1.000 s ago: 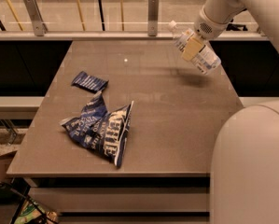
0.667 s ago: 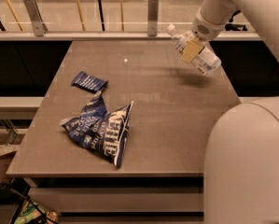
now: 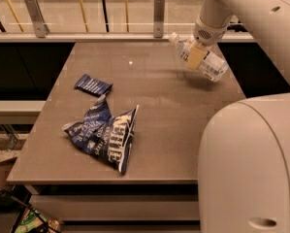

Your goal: Knock blue plastic bottle over

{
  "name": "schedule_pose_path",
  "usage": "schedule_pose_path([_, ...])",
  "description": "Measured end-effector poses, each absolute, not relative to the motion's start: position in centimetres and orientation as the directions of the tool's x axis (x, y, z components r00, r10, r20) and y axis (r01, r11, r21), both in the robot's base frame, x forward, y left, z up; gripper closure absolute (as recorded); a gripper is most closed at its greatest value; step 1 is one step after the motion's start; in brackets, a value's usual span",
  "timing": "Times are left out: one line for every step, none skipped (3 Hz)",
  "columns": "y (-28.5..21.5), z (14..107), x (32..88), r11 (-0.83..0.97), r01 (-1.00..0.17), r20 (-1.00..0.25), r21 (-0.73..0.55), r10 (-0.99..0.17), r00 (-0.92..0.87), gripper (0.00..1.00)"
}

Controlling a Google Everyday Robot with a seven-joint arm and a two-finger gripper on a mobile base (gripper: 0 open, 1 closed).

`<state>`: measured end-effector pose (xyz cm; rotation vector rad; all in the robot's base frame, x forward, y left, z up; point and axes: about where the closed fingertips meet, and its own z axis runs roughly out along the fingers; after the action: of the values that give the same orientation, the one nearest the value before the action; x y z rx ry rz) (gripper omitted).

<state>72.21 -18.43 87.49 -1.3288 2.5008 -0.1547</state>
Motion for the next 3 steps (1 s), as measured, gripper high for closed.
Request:
schedule_pose_path([-18.2,86.7,72.2,0.551,-0.802,-0.171,-0.230,-0.834,-0.524,1.00])
schedule_pose_path([-17.9,85.5,72.2,0.537,-0.816,-0.127,-0.214,-0.844,-0.521,1.00])
schedule_pose_path([-17.6,84.3,72.2,0.526,-0.829,-0.093,-0.192,-0.850,-0.518,1.00])
